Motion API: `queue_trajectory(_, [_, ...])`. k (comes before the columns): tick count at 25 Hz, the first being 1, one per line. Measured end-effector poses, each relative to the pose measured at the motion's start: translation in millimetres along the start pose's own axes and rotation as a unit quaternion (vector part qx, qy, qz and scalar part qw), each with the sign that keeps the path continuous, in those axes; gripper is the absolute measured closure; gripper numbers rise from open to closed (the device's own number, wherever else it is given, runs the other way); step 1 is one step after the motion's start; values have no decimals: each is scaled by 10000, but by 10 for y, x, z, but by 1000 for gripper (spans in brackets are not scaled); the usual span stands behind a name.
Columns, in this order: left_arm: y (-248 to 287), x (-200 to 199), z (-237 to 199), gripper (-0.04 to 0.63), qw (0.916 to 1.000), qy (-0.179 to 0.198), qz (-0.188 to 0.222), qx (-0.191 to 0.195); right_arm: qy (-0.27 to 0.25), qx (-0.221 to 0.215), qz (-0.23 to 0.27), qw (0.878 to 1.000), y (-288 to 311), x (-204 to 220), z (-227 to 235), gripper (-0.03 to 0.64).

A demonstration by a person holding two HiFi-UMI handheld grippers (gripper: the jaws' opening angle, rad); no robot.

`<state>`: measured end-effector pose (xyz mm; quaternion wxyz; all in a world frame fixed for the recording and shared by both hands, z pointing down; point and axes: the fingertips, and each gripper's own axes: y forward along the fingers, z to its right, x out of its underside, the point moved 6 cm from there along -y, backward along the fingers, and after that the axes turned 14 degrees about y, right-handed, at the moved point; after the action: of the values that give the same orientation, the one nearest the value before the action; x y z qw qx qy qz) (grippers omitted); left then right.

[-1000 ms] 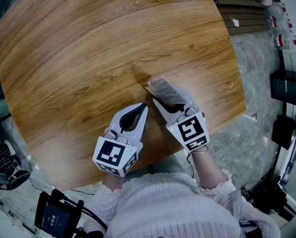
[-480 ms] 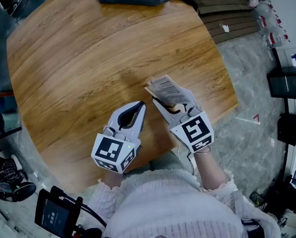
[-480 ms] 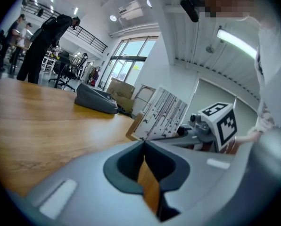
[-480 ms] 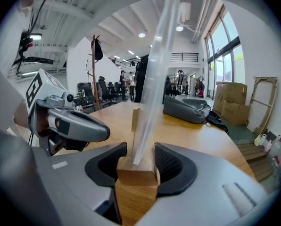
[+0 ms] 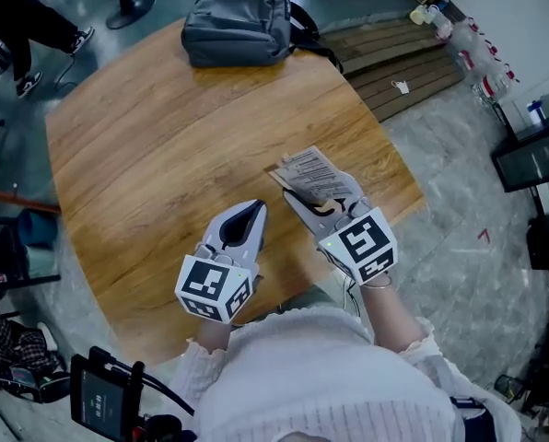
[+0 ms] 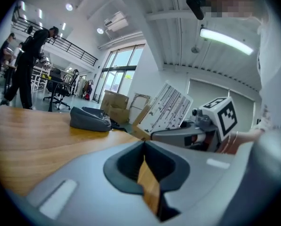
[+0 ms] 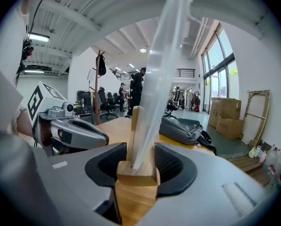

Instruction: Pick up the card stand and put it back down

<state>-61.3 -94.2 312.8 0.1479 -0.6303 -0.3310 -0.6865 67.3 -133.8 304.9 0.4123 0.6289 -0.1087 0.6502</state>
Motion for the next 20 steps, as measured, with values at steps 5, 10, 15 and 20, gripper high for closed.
queue_trajectory(5, [-91, -192, 50, 586, 9998, 149, 136, 25, -168, -79, 105, 9998, -123, -158, -148, 431])
queue_trajectory(10, [-98, -198, 13, 588, 9995, 270, 133, 13, -195, -89, 167, 9996, -129, -164, -163, 431])
queue_trajectory(15, [-101, -200, 22, 588, 9994, 340, 114, 18, -131, -78, 138, 9998, -153, -141, -160, 431])
queue_trajectory(20, [-101, -190, 20, 588, 9992, 387, 77, -3, -131, -125, 58, 9998, -136, -112, -167, 431])
